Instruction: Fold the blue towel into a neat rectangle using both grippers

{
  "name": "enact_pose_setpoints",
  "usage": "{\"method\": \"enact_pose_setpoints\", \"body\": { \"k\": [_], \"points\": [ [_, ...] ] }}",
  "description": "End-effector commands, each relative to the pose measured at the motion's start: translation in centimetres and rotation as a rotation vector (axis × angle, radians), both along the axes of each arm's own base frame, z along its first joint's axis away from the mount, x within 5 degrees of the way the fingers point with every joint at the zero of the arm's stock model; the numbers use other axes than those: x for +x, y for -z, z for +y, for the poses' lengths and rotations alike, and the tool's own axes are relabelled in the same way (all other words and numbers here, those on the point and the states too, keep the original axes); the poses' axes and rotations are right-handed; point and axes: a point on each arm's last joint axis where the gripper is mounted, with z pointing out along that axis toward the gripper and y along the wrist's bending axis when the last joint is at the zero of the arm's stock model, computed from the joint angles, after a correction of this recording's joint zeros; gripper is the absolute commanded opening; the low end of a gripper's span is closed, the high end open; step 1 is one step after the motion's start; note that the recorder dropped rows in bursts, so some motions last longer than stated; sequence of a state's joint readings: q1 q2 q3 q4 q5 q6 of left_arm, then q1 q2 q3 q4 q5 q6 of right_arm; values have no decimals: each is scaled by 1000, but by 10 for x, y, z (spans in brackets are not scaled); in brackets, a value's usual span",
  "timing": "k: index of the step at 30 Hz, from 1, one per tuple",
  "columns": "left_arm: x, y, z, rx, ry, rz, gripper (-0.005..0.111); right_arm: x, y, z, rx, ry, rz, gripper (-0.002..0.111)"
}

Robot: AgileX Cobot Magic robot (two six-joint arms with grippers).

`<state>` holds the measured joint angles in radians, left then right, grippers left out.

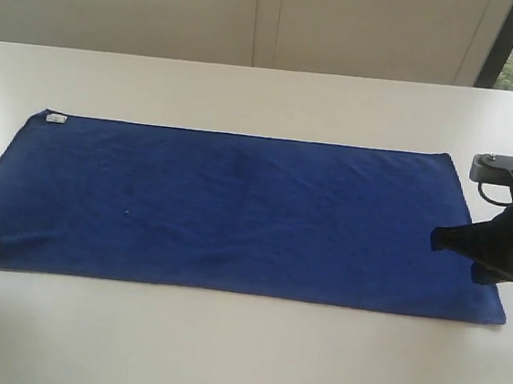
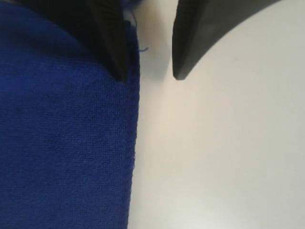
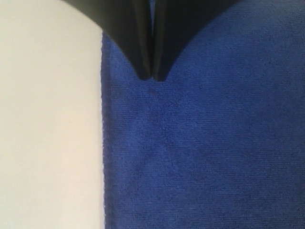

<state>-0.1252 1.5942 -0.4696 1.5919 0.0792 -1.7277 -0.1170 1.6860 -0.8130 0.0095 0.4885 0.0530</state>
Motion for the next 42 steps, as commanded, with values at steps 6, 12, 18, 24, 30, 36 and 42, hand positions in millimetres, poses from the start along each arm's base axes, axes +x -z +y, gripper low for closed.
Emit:
{"method": "enact_pose_setpoints", "body": {
  "k": [6,12,18,24,30,36,42],
  "points": [
    [-8,-24,-13,-163,59,-104,40,-1,-1,-1,-1,6,-12,0],
    [-9,-29,-10,-141,45,-128,40,-1,-1,-1,0,7,-13,0],
    [-9,-27,-8,-119,31,-120,40,-1,-1,-1,0,7,-14,0],
    [-8,-16,-14,-165,58,-68,40,-1,-1,-1,-1,7,-21,0],
    [-7,-4,-11,-131,52,-14,40,-1,-1,-1,-1,7,-21,0],
    [-7,-1,-9,-90,72,3,40,-1,-1,-1,-1,7,-21,0],
    [-14,3,-8,-84,69,25,40,-1,-1,-1,-1,7,-21,0]
  ]
}}
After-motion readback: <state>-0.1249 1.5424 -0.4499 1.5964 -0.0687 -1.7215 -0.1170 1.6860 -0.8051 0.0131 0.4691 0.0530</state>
